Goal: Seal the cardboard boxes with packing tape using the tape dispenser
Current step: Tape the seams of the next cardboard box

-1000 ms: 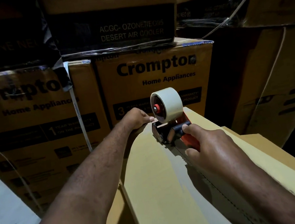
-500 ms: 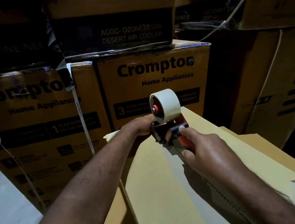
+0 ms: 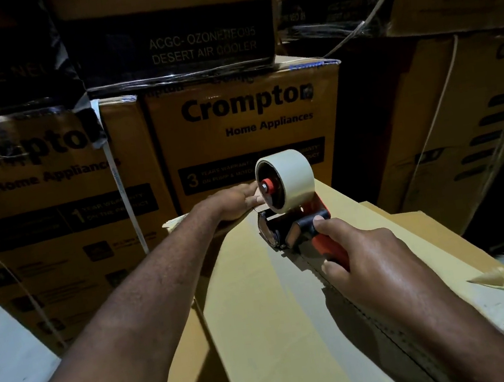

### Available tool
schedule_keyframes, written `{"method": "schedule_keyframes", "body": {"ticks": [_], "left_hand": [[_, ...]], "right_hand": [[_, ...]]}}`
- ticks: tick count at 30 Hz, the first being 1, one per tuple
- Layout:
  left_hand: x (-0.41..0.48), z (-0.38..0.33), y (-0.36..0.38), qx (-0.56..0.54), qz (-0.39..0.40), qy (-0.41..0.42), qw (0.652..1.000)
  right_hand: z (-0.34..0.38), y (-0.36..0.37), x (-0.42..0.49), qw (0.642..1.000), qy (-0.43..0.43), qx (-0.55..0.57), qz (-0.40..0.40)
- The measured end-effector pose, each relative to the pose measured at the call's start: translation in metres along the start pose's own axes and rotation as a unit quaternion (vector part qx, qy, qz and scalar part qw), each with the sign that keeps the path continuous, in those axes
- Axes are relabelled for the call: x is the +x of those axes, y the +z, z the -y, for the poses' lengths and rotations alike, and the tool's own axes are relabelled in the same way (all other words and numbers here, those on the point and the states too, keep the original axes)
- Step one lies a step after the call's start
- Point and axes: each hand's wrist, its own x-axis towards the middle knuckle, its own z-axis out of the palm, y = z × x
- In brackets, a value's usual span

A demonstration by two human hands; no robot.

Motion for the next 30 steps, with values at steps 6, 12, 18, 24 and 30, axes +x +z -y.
{"method": "schedule_keyframes", "body": {"ticks": [6,12,18,24,30], "left_hand": [[0.026,0.023,0.01,0.008,-0.017,-0.006,1.0],[-0.021,-0.032,0.02,0.121,-0.087,0.032,0.988],[-0.043,-0.041,0.035,0.167,-0.017,0.109,0.98],[-0.037,-0.038,0.035,0.185,0.0,0.106,0.977],[-0.028,-0.025,0.035,0.189,0.004,0.085,0.978]], "right_hand": [[-0.003,-0.005,-0.02,1.0,0.012,0.0,0.01],[-0.004,-0.013,-0.028,1.0,0.021,-0.016,0.0],[-0.006,-0.011,-0.035,1.0,0.029,0.0,0.009],[-0.004,-0.015,-0.042,0.999,0.028,-0.024,0.007],[-0.011,-0.02,-0.07,0.999,0.033,-0.035,0.017]]}}
